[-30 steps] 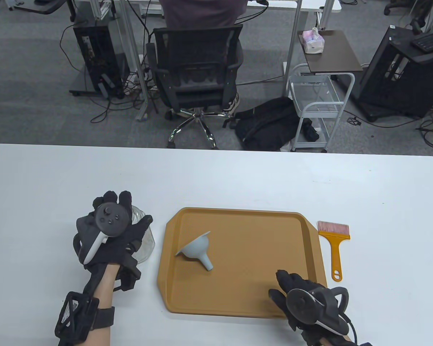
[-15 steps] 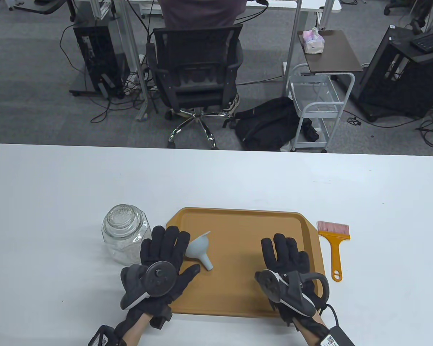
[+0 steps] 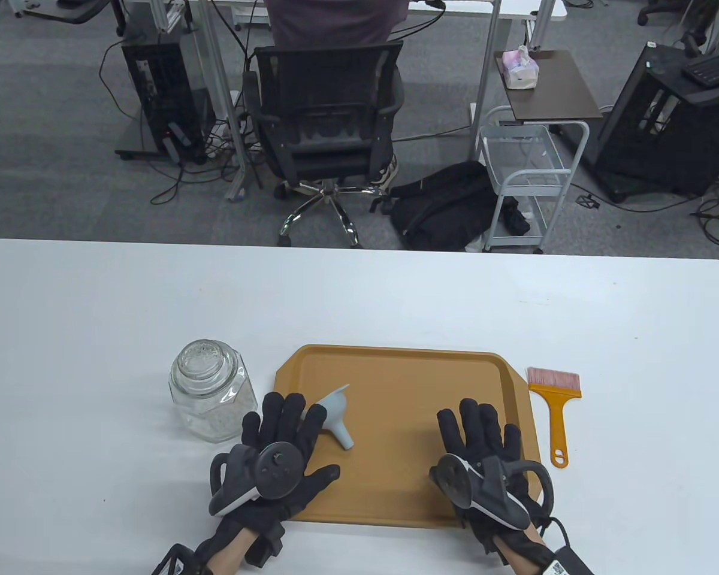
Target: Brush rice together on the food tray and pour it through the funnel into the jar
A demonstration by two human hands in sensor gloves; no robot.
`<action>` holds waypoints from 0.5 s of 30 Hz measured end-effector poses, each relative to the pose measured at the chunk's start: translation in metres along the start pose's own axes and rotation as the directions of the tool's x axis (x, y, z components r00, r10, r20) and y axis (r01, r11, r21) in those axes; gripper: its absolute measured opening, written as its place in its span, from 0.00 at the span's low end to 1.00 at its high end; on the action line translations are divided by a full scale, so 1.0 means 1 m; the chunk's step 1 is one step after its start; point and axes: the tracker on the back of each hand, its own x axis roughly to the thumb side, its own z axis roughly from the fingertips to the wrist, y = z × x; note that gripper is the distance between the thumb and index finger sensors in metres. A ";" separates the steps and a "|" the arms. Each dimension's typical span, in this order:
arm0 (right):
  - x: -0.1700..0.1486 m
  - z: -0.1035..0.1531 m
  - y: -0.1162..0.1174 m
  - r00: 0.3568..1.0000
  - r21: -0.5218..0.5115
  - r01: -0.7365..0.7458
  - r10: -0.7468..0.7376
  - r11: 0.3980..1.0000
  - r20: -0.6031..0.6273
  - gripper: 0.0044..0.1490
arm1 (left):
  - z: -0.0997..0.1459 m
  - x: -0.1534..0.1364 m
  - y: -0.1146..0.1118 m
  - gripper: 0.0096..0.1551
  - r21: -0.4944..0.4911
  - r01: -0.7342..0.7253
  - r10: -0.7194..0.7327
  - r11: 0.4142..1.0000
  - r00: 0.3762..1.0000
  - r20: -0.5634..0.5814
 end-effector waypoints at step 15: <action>0.005 0.004 0.000 0.999 0.012 0.016 -0.016 1.000 0.035 0.60 | 0.001 -0.002 0.000 0.58 -0.008 -0.003 0.003 1.000 1.000 -0.018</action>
